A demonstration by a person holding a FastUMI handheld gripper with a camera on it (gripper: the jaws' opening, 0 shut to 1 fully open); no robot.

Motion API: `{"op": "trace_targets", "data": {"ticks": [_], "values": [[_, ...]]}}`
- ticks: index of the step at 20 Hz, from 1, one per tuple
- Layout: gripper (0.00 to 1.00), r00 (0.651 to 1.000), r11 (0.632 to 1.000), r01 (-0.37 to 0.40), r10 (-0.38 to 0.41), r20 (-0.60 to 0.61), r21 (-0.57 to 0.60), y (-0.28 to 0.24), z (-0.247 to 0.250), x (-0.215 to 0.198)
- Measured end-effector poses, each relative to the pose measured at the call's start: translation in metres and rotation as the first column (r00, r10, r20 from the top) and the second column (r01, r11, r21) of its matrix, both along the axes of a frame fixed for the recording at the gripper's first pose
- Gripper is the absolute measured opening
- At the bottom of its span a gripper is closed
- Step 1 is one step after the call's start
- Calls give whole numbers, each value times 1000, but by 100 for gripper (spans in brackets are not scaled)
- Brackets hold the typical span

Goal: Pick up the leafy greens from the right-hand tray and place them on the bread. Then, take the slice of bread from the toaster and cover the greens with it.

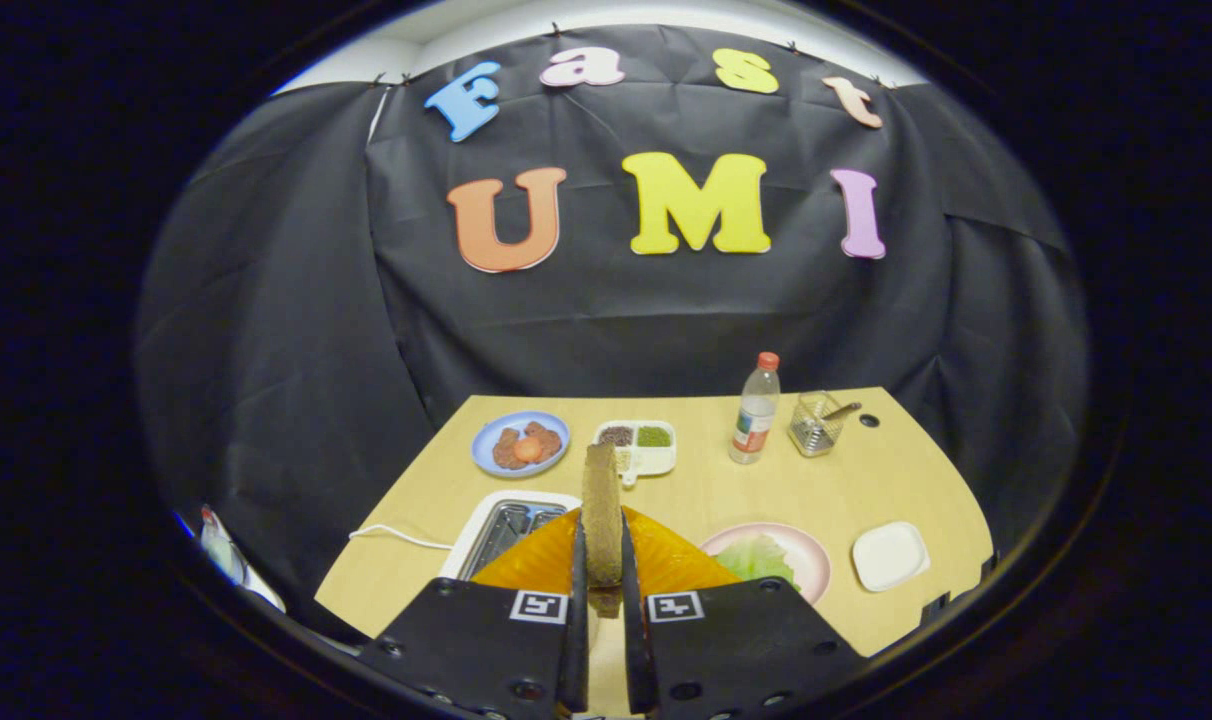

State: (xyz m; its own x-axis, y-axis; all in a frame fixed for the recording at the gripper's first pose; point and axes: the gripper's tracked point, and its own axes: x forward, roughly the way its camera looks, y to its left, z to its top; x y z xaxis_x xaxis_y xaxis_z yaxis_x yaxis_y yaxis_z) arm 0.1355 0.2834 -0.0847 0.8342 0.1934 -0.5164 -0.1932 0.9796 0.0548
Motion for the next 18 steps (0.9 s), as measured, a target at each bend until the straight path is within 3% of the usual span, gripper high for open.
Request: {"op": "trace_targets", "data": {"ticks": [5, 9, 18], "values": [[14, 989, 995, 101, -100, -108, 2, -56, -59, 18], [15, 982, 994, 98, -90, -168, 43, -67, -99, 29], [15, 984, 986, 115, -97, -146, 123, -103, -141, 53]]}}
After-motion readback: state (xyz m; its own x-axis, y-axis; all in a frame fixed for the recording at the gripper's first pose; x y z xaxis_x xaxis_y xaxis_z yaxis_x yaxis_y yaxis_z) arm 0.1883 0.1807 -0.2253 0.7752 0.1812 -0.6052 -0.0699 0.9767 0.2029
